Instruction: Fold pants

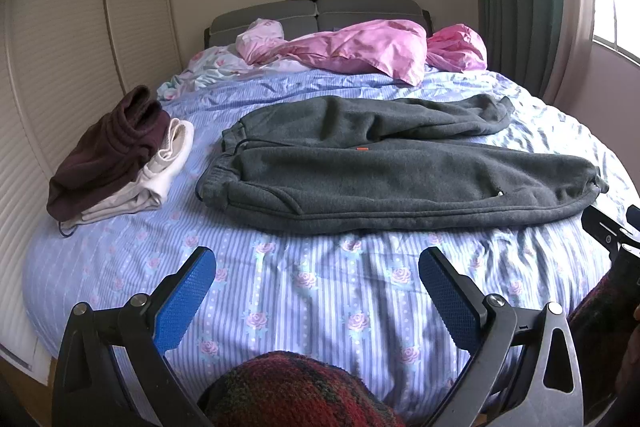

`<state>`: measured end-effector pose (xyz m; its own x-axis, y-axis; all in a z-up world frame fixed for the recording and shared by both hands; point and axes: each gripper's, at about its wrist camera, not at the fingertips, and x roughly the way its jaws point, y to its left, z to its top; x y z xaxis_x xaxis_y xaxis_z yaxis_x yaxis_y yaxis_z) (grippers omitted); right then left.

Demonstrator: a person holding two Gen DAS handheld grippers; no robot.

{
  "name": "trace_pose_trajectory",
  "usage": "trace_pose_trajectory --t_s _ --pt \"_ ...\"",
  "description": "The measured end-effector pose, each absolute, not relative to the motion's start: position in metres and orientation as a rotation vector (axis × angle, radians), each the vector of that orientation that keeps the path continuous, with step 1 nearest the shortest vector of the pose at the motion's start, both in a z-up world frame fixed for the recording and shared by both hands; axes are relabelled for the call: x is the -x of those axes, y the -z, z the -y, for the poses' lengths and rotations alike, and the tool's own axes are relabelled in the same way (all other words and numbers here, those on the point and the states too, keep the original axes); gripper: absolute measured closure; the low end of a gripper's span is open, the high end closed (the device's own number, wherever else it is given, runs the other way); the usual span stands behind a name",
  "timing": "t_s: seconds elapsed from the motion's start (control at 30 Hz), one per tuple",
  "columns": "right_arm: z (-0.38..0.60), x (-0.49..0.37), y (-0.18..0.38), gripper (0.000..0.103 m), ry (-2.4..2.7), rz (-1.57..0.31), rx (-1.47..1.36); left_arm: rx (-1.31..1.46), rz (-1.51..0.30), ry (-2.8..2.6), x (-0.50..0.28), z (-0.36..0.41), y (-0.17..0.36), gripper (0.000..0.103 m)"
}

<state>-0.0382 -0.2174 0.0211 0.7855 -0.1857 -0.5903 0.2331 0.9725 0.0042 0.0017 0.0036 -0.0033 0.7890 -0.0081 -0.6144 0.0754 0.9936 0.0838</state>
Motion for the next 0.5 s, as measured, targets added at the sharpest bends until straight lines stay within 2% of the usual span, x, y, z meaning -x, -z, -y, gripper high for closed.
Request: trace_pose_trajectory --t_s 0.5 --pt "0.2170 0.0380 -0.0213 0.001 0.226 -0.627 -0.078 -0.107 -0.659 0.046 -0.0026 -0.0075 0.0067 0.000"
